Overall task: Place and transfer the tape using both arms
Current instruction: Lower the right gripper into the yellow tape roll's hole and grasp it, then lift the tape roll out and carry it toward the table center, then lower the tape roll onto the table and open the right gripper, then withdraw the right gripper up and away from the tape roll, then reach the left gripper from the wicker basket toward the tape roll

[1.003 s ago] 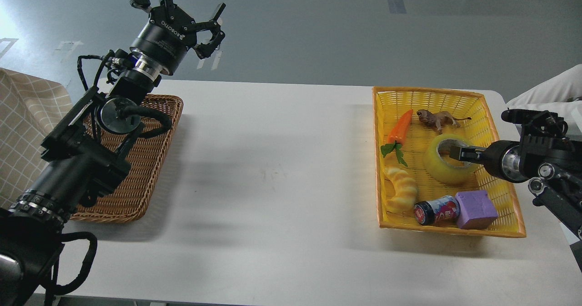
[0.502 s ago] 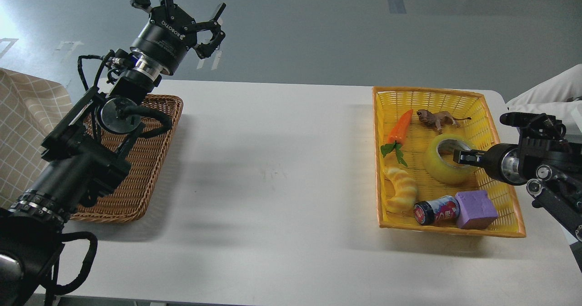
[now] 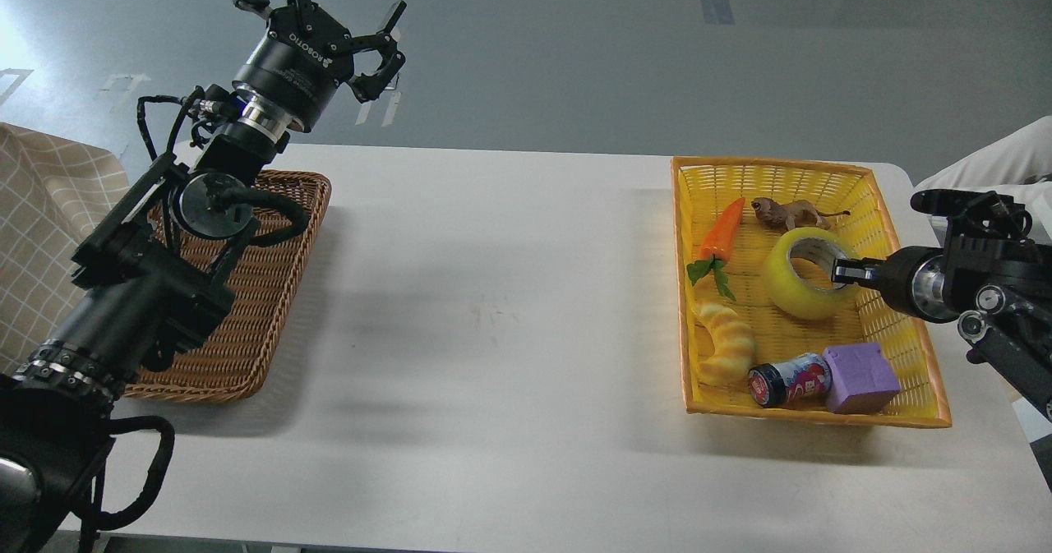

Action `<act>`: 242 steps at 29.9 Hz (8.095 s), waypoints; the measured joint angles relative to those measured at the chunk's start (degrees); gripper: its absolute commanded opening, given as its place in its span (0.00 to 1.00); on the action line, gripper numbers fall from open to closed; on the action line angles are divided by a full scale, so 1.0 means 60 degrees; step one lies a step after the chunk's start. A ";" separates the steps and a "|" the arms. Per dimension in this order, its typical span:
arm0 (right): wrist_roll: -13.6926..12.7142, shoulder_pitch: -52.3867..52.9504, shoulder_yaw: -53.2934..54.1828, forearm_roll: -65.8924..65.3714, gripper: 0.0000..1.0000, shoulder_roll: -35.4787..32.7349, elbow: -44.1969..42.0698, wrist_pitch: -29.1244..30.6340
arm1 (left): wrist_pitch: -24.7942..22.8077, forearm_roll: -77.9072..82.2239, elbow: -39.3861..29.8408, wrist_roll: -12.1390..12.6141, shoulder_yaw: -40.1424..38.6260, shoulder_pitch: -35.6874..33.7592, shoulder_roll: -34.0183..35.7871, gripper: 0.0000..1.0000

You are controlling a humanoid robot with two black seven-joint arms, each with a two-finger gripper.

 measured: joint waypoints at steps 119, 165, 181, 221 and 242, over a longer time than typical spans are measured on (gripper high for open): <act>0.0055 0.3212 -0.4301 0.0944 0.00 0.5367 -0.1410 0.0000 | 0.0000 0.0015 -0.0013 0.0000 0.0000 -0.0073 0.0117 0.98; -0.0002 0.3561 -0.3661 0.1113 0.99 0.4799 0.0830 -0.0001 | 0.0000 0.0014 -0.0009 0.0000 0.0091 -0.0054 0.0146 0.98; 0.0032 0.3351 -0.0678 0.2418 0.99 0.1677 0.3204 0.0000 | 0.0000 0.0014 -0.0001 0.0014 0.0127 -0.0030 0.0179 0.98; 0.0095 -0.0320 0.9743 1.2729 1.00 0.3923 0.0705 -0.0004 | 0.0000 0.0032 -0.0014 0.0135 0.0174 -0.0128 0.0520 0.98; 0.0142 -0.1027 0.9800 1.3348 1.00 0.4367 0.0778 0.0000 | 0.0000 0.3282 -0.0241 0.0030 0.0221 -0.0849 0.0615 0.98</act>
